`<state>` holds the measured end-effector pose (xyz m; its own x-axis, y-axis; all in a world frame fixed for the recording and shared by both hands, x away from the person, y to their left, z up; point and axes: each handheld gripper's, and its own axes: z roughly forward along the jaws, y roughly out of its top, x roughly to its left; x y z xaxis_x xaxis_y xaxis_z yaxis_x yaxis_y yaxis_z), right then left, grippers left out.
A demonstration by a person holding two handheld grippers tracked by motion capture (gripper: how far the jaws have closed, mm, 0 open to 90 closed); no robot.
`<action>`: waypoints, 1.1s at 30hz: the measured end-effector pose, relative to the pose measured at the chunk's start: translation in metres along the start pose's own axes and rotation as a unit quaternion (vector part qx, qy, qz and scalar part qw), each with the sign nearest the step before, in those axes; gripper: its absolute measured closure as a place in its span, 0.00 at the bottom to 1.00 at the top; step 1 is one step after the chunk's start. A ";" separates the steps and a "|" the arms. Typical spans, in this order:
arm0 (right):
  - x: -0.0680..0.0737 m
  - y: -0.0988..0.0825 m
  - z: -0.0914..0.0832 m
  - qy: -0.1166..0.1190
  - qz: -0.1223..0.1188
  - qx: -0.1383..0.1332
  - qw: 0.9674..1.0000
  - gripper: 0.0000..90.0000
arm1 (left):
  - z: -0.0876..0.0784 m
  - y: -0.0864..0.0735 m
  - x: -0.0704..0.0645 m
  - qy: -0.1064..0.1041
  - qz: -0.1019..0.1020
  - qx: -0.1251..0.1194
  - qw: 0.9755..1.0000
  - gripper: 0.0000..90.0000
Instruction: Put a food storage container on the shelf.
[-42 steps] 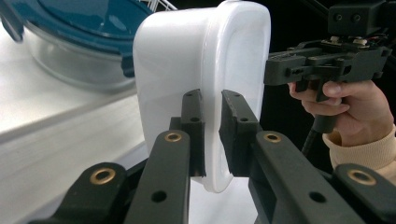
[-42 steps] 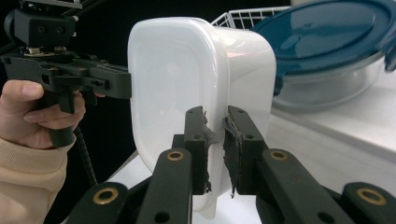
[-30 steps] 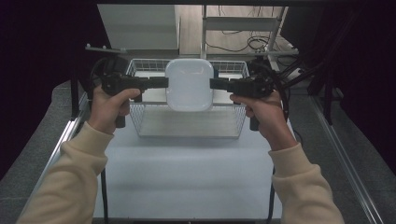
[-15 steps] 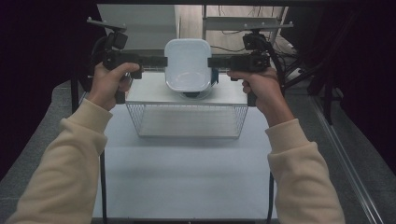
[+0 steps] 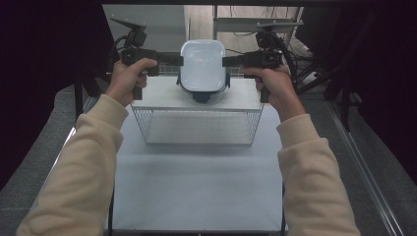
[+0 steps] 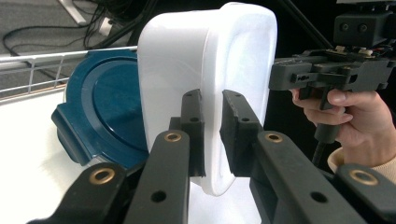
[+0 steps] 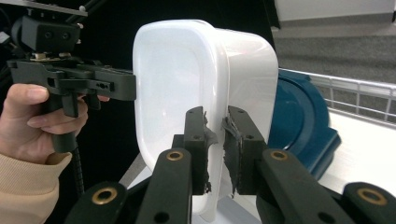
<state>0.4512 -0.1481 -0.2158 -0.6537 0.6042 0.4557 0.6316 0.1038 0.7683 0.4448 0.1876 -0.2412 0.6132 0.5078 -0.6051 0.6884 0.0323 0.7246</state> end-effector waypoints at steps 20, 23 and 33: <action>-0.049 0.018 0.031 0.033 0.122 -0.009 0.992 0.80 | 0.022 0.019 0.048 -0.038 -0.129 -0.022 0.991 0.84; -0.052 0.017 0.033 0.030 0.131 -0.013 0.991 0.80 | 0.024 0.019 0.053 -0.034 -0.134 -0.025 0.990 0.84; -0.052 0.014 0.031 0.025 0.121 -0.032 0.992 0.70 | 0.025 0.014 0.053 -0.023 -0.129 -0.042 0.991 0.65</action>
<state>0.5069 -0.1537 -0.2428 -0.5073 0.5649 0.6508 0.7460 -0.0903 0.6598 0.4971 0.1931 -0.2712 0.4399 0.4344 -0.7860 0.7906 0.2279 0.5683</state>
